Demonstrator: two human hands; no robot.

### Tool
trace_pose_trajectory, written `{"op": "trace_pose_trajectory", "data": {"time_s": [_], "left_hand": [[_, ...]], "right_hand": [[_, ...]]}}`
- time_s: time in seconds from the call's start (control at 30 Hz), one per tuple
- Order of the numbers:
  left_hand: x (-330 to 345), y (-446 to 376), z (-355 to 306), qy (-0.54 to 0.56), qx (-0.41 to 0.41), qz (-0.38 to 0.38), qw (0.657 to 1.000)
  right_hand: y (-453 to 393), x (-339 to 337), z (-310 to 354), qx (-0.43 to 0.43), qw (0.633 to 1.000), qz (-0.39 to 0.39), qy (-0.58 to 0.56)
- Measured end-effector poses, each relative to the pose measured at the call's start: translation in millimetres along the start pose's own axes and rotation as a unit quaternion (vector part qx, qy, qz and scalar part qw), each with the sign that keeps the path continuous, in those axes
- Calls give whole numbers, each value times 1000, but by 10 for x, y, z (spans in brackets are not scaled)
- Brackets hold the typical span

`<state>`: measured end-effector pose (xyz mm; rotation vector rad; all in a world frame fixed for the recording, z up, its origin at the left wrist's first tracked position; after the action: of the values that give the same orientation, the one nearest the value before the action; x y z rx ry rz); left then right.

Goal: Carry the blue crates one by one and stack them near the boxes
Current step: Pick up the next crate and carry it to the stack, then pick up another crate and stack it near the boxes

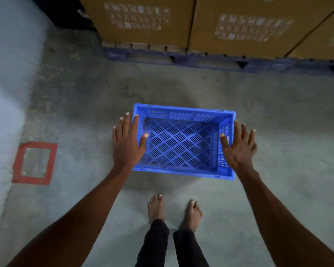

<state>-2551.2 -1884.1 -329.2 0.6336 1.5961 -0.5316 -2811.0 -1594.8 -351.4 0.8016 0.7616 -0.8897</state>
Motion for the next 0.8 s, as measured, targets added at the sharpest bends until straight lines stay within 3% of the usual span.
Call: {"op": "trace_pose_trajectory", "data": {"time_s": [0.17, 0.33, 0.6, 0.8], "left_hand": [[-1453, 655, -234, -47, -16, -36, 998], [-2587, 1295, -316, -33, -80, -52, 995], [-3815, 2527, -366, -9, -203, -132, 970], [-4102, 3841, -183, 21, -351, -172, 920]], "right_hand": [[1039, -1003, 1099, -98, 993, -53, 27], [1970, -1798, 1782, -141, 989, -52, -12], [3154, -2424, 2436, -291, 955, 18, -47], [3911, -2267, 2730, -418, 898, 133, -47]]}}
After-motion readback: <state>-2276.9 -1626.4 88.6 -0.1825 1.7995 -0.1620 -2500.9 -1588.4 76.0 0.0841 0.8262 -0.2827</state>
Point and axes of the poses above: each hand's wrist, its own y-axis away from the middle knuckle, its own x-axis out of the palm, z = x × y, the point moved 9 cm from there along -y, towards the middle knuckle, and after that the axes turned 5 degrees about -y, right-handed, at the moved point
